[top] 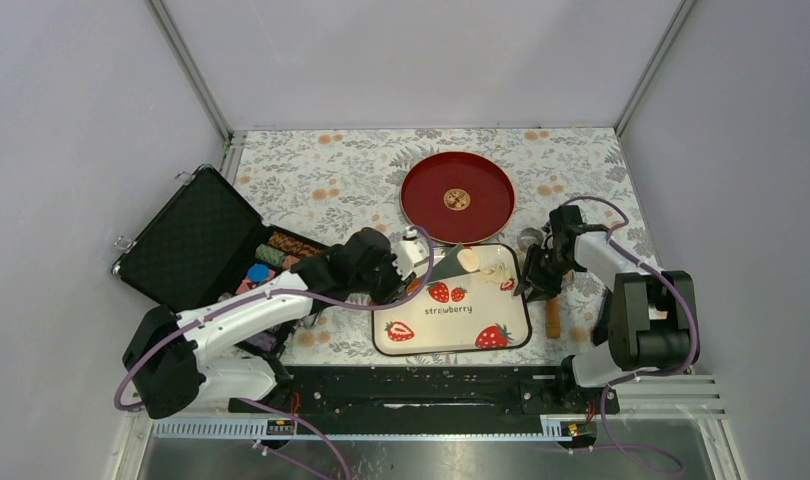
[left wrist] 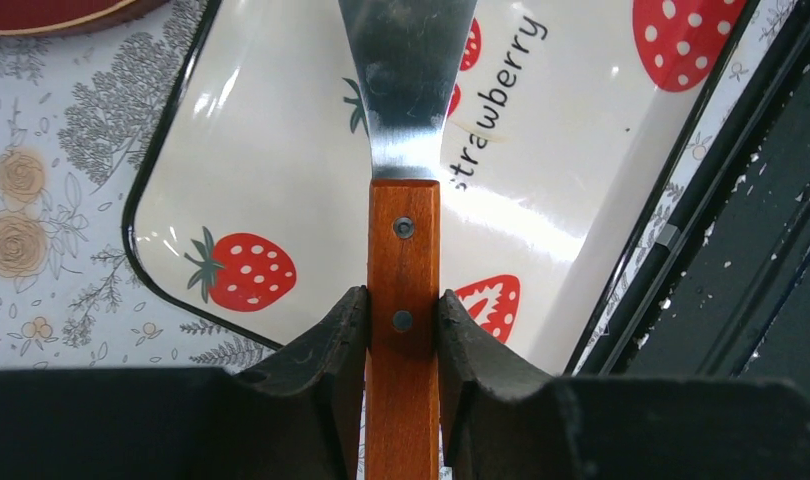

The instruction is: Roll out the dumpling wrappers from the dough

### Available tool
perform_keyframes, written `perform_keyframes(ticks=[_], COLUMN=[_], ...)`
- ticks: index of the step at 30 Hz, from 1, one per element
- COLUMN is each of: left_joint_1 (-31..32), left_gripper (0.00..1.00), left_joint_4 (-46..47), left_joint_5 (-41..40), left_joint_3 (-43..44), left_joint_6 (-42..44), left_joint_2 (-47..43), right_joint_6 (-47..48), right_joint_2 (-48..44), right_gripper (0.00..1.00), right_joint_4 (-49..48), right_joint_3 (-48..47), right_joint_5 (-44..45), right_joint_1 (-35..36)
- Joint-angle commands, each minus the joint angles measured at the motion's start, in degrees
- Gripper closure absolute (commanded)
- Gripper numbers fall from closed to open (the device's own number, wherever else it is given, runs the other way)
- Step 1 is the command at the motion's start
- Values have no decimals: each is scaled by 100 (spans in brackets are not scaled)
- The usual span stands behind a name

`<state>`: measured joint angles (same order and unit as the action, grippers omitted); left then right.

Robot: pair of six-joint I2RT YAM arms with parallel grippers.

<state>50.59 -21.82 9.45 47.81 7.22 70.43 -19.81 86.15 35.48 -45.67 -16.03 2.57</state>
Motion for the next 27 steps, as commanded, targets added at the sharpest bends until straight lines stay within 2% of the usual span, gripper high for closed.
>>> perform_keyframes(ticks=[1,10,15,19,27], left_joint_1=[-161,-480,-639,-737,-1007], left_gripper=[100,100,100,100,100], left_joint_4=[521,452,518,570,686], left_joint_5=[118,146,90,38,-88], left_joint_3=[71,534,820,1056,1621], left_joint_6=[-194,-435,-541,-552,-703], left_joint_2=[-231,-12,203,398,950], right_joint_6=[-72,-134,-235,-358,-663], right_joint_2=[-359,-902,-1008,-859,-274], right_gripper=[55,61,70,80,90], right_joint_4=[192,473,557,562,462], right_joint_3=[-88,-423,-790,-1281,-2757], right_joint_5=[-51,-331,-514,-601,-817], right_joint_1=[15,52,276,688,1391])
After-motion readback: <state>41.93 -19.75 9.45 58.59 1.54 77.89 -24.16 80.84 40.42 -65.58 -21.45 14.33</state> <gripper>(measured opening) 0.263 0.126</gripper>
